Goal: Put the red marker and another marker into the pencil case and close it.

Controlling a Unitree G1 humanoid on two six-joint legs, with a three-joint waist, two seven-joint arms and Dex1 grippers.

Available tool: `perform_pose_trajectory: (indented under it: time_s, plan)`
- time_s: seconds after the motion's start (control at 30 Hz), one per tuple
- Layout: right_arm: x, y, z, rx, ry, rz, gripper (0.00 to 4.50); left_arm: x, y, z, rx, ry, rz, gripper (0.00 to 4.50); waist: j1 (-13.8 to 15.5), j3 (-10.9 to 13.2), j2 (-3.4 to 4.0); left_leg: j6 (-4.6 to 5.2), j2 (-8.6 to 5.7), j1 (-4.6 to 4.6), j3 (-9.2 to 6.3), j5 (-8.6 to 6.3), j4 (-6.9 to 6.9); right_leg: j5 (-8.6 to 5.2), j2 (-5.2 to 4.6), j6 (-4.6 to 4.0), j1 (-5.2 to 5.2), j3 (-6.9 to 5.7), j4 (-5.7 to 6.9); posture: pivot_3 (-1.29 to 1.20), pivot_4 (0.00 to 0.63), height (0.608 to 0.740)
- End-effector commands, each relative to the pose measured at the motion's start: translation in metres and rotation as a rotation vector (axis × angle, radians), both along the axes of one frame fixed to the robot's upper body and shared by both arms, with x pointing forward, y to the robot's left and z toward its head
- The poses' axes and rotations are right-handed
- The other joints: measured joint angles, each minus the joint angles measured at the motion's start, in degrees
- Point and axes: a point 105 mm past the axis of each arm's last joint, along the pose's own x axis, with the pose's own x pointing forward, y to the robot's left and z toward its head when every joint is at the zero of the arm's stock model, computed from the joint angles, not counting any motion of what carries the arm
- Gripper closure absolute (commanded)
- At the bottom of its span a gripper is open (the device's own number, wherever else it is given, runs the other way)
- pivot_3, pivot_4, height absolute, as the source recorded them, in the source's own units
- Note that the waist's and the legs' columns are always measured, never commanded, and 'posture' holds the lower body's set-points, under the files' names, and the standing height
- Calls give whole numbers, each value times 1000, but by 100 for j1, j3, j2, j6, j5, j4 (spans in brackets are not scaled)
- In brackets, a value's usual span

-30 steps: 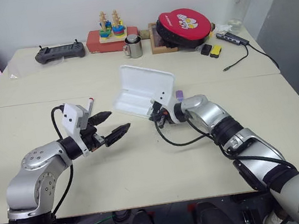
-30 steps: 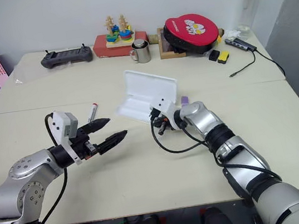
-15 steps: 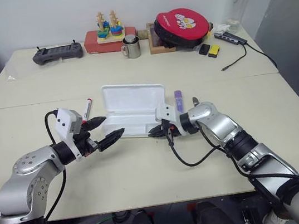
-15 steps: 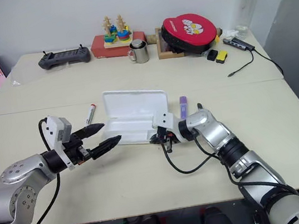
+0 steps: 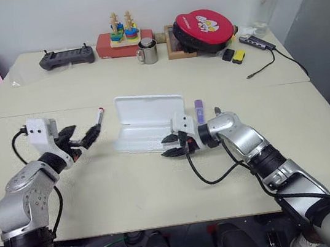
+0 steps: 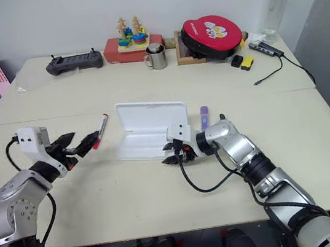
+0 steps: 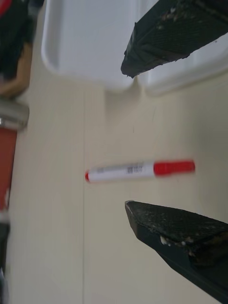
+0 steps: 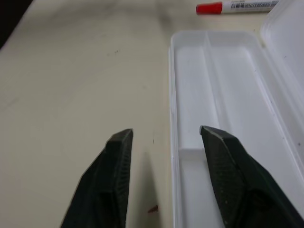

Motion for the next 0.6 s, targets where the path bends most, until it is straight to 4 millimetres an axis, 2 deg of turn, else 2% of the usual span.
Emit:
perform_pose_trajectory:
  time_s: [0.03, 0.1, 0.17, 0.33, 0.53, 0.6]
  plan:
    - [4, -1, 34, 131, -37, -40, 1064, 10, 7, -6, 26, 27, 64, 0, 0, 0, -1, 0, -1, 0, 0, 0, 0, 0, -1, 0, -1, 0, 1, 0, 150, 740]
    - [5, -1, 56, 239, -24, -87, 541, 15, 6, -19, 41, 83, 66, 0, 6, 0, 0, 0, -1, 0, 0, 0, -2, 0, 0, -1, -1, -1, 2, 0, 150, 740]
    - [5, 0, 67, 292, -17, -109, 80, 18, 4, -25, 63, 106, 56, 0, 5, 0, 0, -1, -1, 0, -1, 0, -3, 0, 0, -2, -6, -2, 8, 0, 150, 740]
    - [4, 0, 89, 376, -62, -171, 23, 28, -13, -36, 106, 153, -46, 0, 25, 0, 0, -1, -1, 0, -1, 0, -6, 0, 0, -3, -7, -4, 13, 0, 150, 740]
    - [3, -2, 88, 367, -58, -184, 23, 33, -17, -43, 134, 174, -77, 0, 51, 0, 0, -1, -3, 2, -1, 0, -2, 0, -1, -2, -4, -3, 16, 0, 150, 740]
    - [2, -3, 88, 365, -62, -187, 0, 34, -17, -43, 134, 179, -83, 378, 59, 0, 0, -1, -2, 3, -1, 1, -2, 0, 0, -2, -5, -3, 20, 0, 150, 740]
